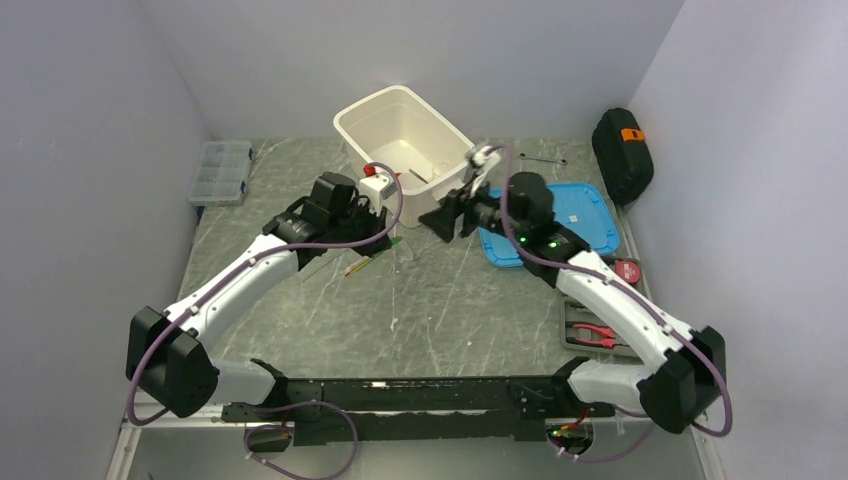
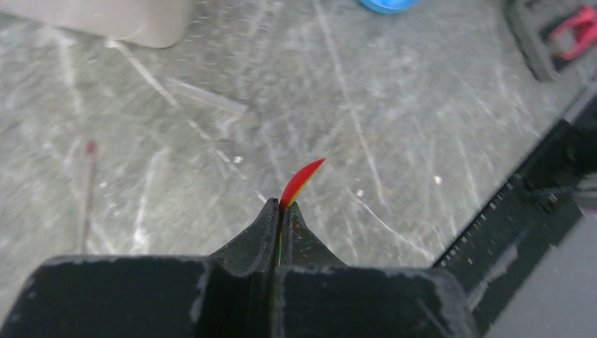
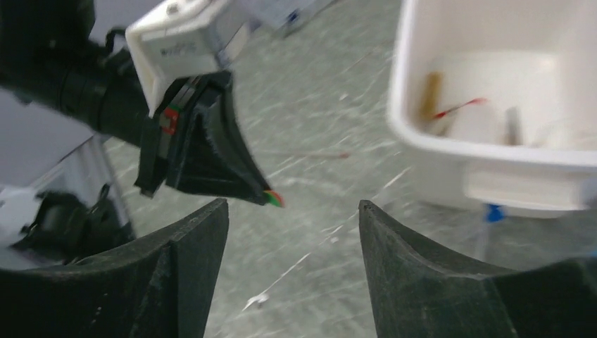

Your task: Organize the chemistry lab equipment

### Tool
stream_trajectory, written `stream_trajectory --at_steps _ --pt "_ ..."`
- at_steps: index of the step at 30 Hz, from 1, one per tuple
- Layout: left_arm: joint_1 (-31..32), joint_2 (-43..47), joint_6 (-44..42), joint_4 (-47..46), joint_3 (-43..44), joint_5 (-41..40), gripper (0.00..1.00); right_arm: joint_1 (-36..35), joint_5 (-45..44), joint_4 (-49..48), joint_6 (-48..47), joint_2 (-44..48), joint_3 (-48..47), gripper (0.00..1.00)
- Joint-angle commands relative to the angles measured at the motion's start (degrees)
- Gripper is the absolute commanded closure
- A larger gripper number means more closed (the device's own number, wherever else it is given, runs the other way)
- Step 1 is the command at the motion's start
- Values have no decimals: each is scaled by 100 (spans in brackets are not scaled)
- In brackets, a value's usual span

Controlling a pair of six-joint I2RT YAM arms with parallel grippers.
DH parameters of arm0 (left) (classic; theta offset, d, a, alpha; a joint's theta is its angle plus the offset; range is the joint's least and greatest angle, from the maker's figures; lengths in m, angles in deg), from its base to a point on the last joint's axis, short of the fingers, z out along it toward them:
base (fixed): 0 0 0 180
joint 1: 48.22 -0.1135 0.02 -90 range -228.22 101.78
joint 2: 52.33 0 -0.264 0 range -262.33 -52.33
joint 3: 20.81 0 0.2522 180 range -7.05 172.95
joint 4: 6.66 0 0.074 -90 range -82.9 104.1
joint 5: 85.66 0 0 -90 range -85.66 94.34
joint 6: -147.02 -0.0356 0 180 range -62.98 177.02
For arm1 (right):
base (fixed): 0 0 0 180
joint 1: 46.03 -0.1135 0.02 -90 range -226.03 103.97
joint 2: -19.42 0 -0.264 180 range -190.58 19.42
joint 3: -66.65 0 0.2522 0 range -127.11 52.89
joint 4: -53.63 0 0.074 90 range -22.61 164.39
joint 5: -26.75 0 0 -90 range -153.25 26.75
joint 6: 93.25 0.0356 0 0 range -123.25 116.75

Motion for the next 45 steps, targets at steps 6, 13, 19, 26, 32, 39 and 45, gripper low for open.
stream_trajectory --at_steps 6,13,19,26,32,39,45 --pt "-289 -50 -176 -307 -370 2159 100 -1209 454 1071 -310 -812 -574 35" --pt "-288 -45 -47 -366 -424 2392 100 -1248 134 1362 -353 -941 -493 36" --pt "-289 -9 -3 -431 -466 2611 100 -1209 140 1391 -363 -1074 -525 49" --pt "-284 10 -41 -492 -484 2834 100 -1114 201 1194 -273 -1122 -358 56" --pt "-283 31 -59 -536 -496 3015 100 -1052 217 1117 -263 -1108 -324 60" --pt "-284 49 -68 -535 -501 2999 100 -1050 354 1155 -290 -1223 -369 66" --pt "-288 56 -50 -500 -487 2883 100 -1050 398 1091 -241 -1267 -298 65"
